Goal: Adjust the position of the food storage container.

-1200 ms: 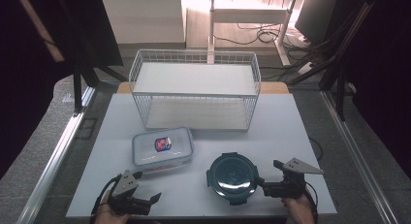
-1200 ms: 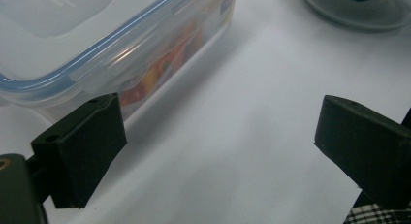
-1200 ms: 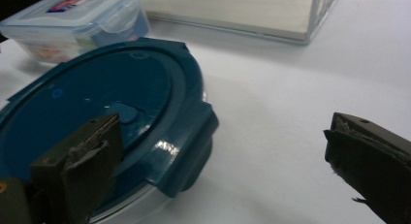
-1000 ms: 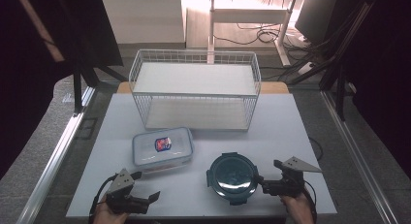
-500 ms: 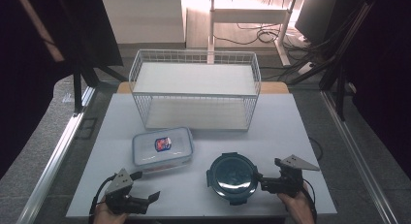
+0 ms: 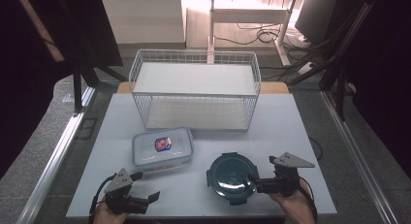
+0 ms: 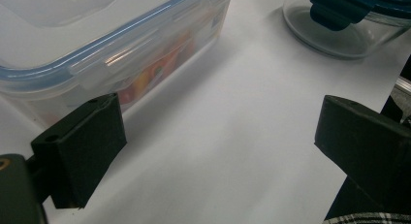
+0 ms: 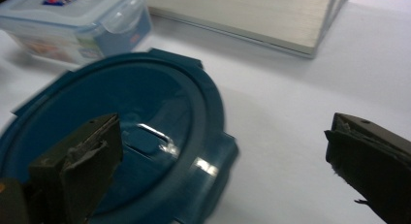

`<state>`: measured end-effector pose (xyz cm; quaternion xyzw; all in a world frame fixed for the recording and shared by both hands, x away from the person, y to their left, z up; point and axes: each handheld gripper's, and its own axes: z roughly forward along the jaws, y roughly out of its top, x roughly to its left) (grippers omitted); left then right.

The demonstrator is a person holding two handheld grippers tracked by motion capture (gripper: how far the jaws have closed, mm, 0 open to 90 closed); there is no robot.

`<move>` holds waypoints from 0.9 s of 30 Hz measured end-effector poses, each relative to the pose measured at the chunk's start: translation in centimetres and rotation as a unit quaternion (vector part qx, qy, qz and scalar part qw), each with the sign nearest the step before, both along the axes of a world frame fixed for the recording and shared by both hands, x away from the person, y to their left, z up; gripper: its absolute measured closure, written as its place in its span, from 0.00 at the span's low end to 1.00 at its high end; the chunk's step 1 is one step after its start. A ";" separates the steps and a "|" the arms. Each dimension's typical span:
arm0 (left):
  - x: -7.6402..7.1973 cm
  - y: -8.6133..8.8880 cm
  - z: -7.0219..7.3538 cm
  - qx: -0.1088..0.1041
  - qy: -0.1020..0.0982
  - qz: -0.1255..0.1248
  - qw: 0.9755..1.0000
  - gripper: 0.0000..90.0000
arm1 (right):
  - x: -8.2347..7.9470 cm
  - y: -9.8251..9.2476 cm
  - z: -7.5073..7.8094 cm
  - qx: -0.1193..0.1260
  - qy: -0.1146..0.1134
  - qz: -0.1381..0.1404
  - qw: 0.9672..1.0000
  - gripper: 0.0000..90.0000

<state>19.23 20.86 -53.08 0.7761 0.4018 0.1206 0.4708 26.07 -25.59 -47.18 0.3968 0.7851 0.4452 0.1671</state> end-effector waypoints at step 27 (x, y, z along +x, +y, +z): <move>0.1 0.2 0.0 -0.002 -0.001 0.003 1.000 0.05 | -2.8 8.2 0.9 -0.039 0.038 0.196 0.979 0.99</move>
